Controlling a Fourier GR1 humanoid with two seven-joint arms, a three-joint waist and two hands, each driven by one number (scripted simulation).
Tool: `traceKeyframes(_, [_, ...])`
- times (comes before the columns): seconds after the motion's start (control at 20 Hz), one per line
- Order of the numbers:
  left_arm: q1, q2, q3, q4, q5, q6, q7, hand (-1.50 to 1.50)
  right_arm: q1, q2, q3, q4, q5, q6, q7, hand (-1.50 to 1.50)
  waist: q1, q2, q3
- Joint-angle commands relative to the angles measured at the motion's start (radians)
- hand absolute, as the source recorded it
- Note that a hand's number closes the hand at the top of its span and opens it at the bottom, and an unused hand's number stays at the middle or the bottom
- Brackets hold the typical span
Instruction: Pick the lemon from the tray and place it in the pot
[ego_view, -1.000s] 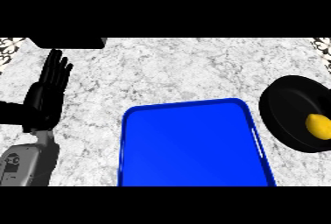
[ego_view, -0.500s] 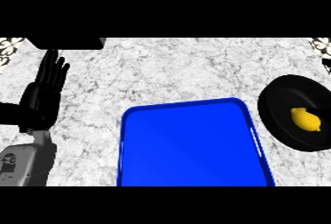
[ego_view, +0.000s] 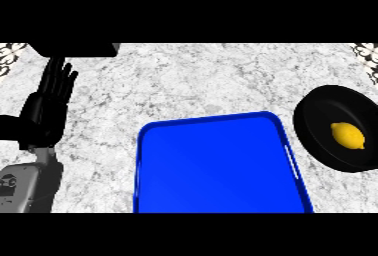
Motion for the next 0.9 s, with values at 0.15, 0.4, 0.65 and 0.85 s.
traceKeyframes(0.15, [0.036, -0.044, -0.028, -0.024, -0.024, 0.017, -0.033, 0.00, -0.015, -0.163, -0.152, 0.214, -0.160, 0.024, -0.071, -1.50, 0.007, 0.003, 0.001])
traceKeyframes(0.4, [-0.008, -0.008, 0.006, 0.025, -0.012, -0.003, -0.005, 0.00, -0.010, -0.316, -0.205, 0.402, -0.236, 0.083, -0.152, -1.50, 0.008, 0.005, 0.001])
traceKeyframes(0.65, [-0.021, -0.008, 0.013, 0.045, 0.004, -0.035, -0.040, 0.00, -0.012, -0.477, -0.199, 0.665, -0.214, 0.088, -0.290, -1.50, 0.020, 0.010, 0.002])
traceKeyframes(0.85, [-0.004, -0.043, -0.025, -0.008, -0.028, 0.006, -0.013, 0.00, 0.076, -0.560, -0.228, 0.773, -0.227, 0.153, -0.412, -1.50, 0.017, 0.010, 0.004])
